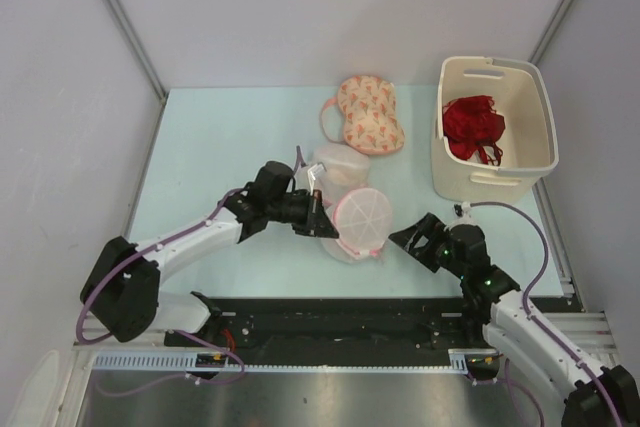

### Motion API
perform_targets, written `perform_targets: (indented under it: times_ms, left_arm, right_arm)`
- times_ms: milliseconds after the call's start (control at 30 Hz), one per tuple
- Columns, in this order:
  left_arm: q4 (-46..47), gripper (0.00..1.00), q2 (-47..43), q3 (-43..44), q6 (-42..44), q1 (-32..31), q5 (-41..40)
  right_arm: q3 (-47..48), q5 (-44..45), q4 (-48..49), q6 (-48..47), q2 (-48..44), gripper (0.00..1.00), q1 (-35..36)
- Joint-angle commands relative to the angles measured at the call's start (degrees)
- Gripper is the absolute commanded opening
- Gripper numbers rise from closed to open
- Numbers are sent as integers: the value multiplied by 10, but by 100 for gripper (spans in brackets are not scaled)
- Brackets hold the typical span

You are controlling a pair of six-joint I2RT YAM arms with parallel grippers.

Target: Unzip the laundry bag and remove the bra

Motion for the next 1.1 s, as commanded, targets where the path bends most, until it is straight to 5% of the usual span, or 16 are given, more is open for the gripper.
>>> perform_targets:
  times_ms: [0, 400, 600, 867, 967, 1000, 1067]
  left_arm:
    - [22, 0, -3, -3, 21, 7, 47]
    - [-5, 1, 38, 32, 56, 11, 74]
    - [-32, 0, 59, 62, 85, 15, 83]
    - [-71, 2, 65, 86, 115, 20, 35]
    - [-115, 35, 53, 105, 128, 20, -25]
    - [-140, 63, 47, 115, 130, 21, -40]
    - [-158, 83, 18, 120, 125, 20, -90]
  right_arm:
    - [-15, -99, 140, 3, 18, 91, -34]
    - [-24, -158, 361, -11, 186, 88, -35]
    - [-27, -167, 421, -4, 229, 72, -34]
    - [-22, -139, 390, 0, 203, 40, -34]
    - [-19, -120, 360, 5, 180, 16, -33]
    - [-17, -113, 347, 11, 167, 0, -32]
    - [-6, -84, 305, 17, 154, 0, -24]
